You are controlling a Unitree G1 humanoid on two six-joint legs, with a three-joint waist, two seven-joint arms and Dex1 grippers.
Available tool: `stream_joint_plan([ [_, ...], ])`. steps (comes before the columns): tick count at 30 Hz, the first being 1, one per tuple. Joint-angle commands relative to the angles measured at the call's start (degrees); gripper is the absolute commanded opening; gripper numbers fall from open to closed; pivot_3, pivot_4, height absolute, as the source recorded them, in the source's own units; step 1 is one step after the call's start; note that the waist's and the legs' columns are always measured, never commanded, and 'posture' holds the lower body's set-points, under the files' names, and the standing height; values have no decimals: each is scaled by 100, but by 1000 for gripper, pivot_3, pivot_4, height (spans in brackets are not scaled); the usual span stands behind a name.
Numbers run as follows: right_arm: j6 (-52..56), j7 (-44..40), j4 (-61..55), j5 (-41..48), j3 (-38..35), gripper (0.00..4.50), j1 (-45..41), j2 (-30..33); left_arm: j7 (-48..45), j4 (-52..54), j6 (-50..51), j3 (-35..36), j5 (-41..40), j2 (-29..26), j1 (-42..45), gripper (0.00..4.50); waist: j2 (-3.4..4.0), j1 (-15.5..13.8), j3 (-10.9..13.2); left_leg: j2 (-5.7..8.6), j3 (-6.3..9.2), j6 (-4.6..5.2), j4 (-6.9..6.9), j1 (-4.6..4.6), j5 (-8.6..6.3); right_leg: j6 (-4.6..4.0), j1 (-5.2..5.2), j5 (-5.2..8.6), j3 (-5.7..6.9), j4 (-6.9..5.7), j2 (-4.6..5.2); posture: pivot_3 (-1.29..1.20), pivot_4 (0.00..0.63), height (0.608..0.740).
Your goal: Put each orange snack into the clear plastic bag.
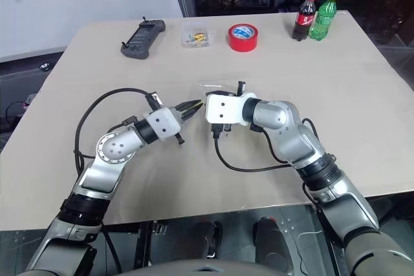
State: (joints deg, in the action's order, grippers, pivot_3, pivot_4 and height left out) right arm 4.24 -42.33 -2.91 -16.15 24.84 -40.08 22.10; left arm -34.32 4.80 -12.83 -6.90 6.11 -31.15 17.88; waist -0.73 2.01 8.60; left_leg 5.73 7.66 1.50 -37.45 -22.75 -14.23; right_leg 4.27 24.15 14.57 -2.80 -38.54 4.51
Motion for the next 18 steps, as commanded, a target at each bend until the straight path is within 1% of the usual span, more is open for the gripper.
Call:
stream_joint_plan([
  [1,-211,-39,-21,-71,13,1143,-165,-13,92,292,11,154,-26,-24,-12,0,0,10,0,0,0,0,0,0,0,0,0,0,0,0,0,0,150,740],
  [3,-241,-30,33,-96,-10,1143,-190,-28,100,315,30,166,-43,-33,-29,0,0,11,0,0,0,0,0,0,0,0,0,0,0,0,0,0,150,740],
  [5,-265,-25,72,-113,-34,602,-212,-41,104,312,51,175,-59,-33,-21,0,0,12,0,0,0,0,0,0,0,0,0,0,0,0,0,0,150,740],
  [6,-268,-31,64,-115,-39,177,-206,-46,105,316,63,180,-67,-31,-21,0,0,12,0,0,0,0,0,0,0,0,0,0,0,0,0,0,150,740],
  [7,-278,-38,64,-113,-41,75,-202,-50,104,310,74,179,-73,-28,-12,0,0,12,0,0,0,0,0,0,0,0,0,0,-1,0,0,0,150,740],
  [15,-288,-21,57,-83,-99,75,-207,-87,103,293,124,198,-134,-25,42,0,0,13,0,0,0,0,0,0,0,0,0,0,0,0,0,0,150,740],
  [18,-271,23,140,-103,-157,75,-204,-58,151,303,179,289,-276,40,28,0,0,13,0,0,0,0,0,0,0,0,0,0,-1,0,0,0,150,740],
])
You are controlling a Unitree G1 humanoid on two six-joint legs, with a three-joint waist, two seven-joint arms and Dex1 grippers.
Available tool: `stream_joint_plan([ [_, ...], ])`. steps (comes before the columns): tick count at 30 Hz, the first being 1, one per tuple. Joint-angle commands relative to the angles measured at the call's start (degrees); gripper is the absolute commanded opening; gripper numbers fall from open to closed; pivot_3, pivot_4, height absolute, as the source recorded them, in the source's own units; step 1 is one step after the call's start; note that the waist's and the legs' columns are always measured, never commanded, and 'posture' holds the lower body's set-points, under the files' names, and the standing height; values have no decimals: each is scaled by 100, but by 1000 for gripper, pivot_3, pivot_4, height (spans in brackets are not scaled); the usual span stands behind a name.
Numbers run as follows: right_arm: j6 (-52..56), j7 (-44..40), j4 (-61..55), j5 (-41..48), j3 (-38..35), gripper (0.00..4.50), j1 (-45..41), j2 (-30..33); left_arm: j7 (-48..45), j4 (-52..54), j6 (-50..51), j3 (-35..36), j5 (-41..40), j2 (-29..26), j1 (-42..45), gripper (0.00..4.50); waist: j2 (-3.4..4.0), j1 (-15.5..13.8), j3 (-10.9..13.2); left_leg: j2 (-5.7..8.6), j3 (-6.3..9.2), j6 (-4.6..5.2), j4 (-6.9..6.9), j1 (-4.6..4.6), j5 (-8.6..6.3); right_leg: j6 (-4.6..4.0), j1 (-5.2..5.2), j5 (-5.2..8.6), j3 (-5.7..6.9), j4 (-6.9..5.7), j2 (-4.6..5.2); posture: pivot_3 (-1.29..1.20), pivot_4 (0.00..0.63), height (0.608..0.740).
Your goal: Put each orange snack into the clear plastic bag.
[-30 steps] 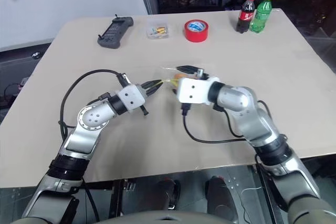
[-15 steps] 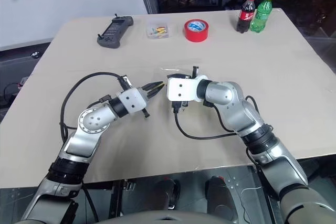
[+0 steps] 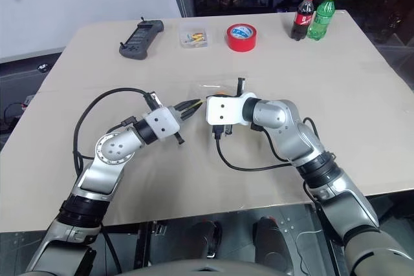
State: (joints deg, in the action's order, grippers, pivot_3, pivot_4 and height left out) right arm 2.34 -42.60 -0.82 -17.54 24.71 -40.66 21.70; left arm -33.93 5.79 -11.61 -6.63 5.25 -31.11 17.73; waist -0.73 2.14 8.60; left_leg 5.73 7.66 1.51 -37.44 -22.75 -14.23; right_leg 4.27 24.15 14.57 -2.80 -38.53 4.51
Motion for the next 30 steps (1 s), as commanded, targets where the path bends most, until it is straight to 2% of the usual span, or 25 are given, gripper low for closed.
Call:
stream_joint_plan([
  [1,-75,72,-6,-8,-172,75,-141,36,137,215,86,325,-273,64,42,0,0,0,0,0,0,0,0,0,0,0,0,0,0,0,0,0,150,740],
  [8,354,375,355,-190,-739,75,-3,733,414,66,485,1050,-922,170,303,0,-1,-24,0,0,1,0,0,0,0,0,0,0,1,0,0,0,150,740],
  [16,542,527,452,-41,-1324,75,243,1507,484,-180,610,1205,-1065,231,349,0,0,6,1,-1,-2,0,4,-2,0,0,0,0,-2,8,2,0,150,740],
  [20,502,834,828,-73,-1408,75,-13,1591,539,-516,691,1149,-1047,329,648,0,-1,-3,1,-2,-4,0,3,-1,0,0,0,0,-2,6,1,0,150,740],
  [26,72,1303,1709,46,-1428,75,-911,1511,587,-1709,296,1044,-854,295,1865,0,-4,-12,3,1,-4,0,0,-4,0,0,0,0,0,6,2,0,150,740],
  [28,-6,1281,1798,177,-1503,75,-1058,1558,532,-1965,72,1013,-798,221,2137,0,-4,-9,3,1,-1,0,1,-10,0,0,2,0,3,13,2,0,150,740],
  [30,-114,1037,1472,431,-1641,75,-842,1695,366,-1874,-129,975,-802,116,2087,0,-4,29,2,0,0,1,12,-13,-1,0,2,0,2,34,4,0,150,740],
])
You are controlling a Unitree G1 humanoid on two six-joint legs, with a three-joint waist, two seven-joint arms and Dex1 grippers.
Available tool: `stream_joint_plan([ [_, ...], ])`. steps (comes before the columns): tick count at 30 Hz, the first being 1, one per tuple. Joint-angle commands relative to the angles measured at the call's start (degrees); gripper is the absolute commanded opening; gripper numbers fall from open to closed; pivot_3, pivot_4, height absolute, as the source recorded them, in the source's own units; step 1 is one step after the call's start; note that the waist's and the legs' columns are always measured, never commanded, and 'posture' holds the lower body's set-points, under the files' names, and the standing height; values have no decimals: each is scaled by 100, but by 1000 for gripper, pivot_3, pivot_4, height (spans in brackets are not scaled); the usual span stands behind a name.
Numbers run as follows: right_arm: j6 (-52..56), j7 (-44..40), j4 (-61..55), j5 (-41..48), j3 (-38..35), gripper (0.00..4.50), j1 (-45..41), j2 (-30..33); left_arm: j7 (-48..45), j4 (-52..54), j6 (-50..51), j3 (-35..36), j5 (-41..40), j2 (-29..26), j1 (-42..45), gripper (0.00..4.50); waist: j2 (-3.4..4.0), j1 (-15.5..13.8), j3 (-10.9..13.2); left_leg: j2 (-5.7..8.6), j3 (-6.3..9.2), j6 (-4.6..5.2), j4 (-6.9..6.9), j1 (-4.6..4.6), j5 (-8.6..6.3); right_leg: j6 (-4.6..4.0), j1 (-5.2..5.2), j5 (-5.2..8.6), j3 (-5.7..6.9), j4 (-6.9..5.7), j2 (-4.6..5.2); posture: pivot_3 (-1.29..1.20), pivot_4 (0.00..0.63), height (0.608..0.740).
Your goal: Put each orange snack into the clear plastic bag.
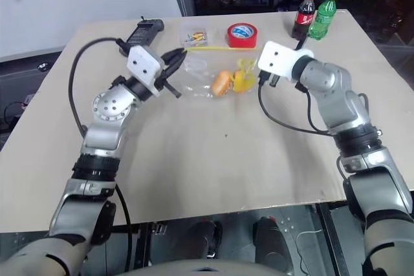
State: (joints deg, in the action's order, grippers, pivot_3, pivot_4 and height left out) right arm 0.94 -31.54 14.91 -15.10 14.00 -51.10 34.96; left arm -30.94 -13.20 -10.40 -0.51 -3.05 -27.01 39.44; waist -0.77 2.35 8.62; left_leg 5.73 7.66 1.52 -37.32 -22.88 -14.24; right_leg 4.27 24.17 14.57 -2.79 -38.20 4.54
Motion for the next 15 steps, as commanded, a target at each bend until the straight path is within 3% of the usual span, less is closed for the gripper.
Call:
stream_joint_plan([
  [1,-9,-271,-378,352,-621,75,427,450,-57,191,-294,336,-24,-338,-238,0,0,6,0,0,1,0,5,-2,0,0,0,0,1,7,0,0,150,740],
  [6,545,-1121,-2010,971,-659,75,1900,779,-596,1212,-482,-55,104,-577,-1692,0,3,12,-1,0,6,10,15,-8,-6,-1,6,1,9,25,27,0,150,740],
  [10,596,-1519,-2593,1041,-568,75,2660,1093,-954,1664,-515,-382,244,-811,-2599,0,5,-22,0,3,4,11,8,-7,-7,0,6,0,7,13,31,0,150,740],
  [11,568,-1672,-2699,1186,-601,751,2880,1164,-1037,1785,-420,-415,225,-885,-2798,362,5,-40,0,2,5,11,6,0,-7,1,-2,-1,9,10,30,0,150,740],
  [15,497,-2048,-2815,1548,-847,2372,3556,1484,-1429,2423,413,-184,-632,-1091,-3361,1762,8,-131,2,0,9,37,3,43,-23,9,-52,-11,18,16,29,0,150,740],
])
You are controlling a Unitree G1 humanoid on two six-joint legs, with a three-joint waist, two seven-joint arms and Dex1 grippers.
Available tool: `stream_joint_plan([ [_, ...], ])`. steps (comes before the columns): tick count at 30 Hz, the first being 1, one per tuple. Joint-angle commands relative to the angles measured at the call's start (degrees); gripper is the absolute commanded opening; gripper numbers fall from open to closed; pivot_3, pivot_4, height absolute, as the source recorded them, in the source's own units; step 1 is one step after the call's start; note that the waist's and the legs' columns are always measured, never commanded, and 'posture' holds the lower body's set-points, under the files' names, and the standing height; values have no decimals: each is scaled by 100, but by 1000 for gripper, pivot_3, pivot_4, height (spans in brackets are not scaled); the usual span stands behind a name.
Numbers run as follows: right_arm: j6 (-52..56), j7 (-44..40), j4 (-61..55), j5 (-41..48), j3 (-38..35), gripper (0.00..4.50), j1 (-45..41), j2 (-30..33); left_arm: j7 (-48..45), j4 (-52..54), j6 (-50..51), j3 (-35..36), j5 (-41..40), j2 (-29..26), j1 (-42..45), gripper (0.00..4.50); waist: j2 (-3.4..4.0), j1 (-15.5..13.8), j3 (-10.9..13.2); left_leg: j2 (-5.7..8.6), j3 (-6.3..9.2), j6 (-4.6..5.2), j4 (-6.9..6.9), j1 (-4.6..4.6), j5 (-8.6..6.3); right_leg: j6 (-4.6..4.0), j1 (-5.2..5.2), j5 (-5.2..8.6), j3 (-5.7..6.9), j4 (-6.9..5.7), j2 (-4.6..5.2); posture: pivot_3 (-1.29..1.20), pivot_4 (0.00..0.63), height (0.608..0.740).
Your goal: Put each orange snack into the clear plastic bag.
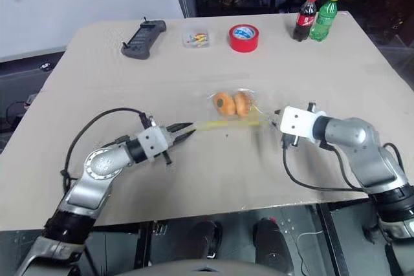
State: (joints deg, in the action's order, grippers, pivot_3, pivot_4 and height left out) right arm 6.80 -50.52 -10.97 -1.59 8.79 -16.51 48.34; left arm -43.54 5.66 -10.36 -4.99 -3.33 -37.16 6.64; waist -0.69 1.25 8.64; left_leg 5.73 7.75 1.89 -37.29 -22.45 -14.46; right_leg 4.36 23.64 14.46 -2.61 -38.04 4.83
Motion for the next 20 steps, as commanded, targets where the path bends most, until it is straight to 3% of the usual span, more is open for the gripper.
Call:
stream_joint_plan([
  [1,-2,-181,-258,366,-499,2880,243,168,-220,750,723,458,-976,-109,-191,2212,1,-23,0,0,0,0,-2,3,0,1,-4,-1,0,1,0,0,150,740],
  [2,73,-204,-280,504,-657,3013,360,190,-269,929,991,635,-1295,-157,-282,2338,0,-42,1,0,0,0,-2,3,0,2,-4,-1,0,1,1,0,150,740],
  [5,355,-138,-407,965,-1315,4376,798,154,-532,1387,1904,1360,-2153,-572,-795,3655,-1,-42,1,-6,5,-3,-3,-3,1,2,0,-1,4,4,-2,0,150,740],
  [7,609,-122,-593,1416,-1805,4500,1085,55,-737,1651,2351,1840,-2749,-800,-1144,4439,4,-44,2,-8,3,-6,3,-4,3,0,4,0,1,9,-5,0,150,740],
  [13,1615,-465,-1316,2795,-2960,4500,1880,121,-1030,1855,3092,2839,-3453,-1213,-1664,4439,6,-76,4,-6,3,1,2,0,-1,1,-9,0,5,13,2,0,150,740],
  [20,1681,-553,-1435,2900,-3054,4500,2061,269,-1375,1786,3263,2826,-3500,-1356,-1646,4439,6,-81,4,-6,1,2,1,4,-2,1,-13,0,7,13,4,0,150,740],
])
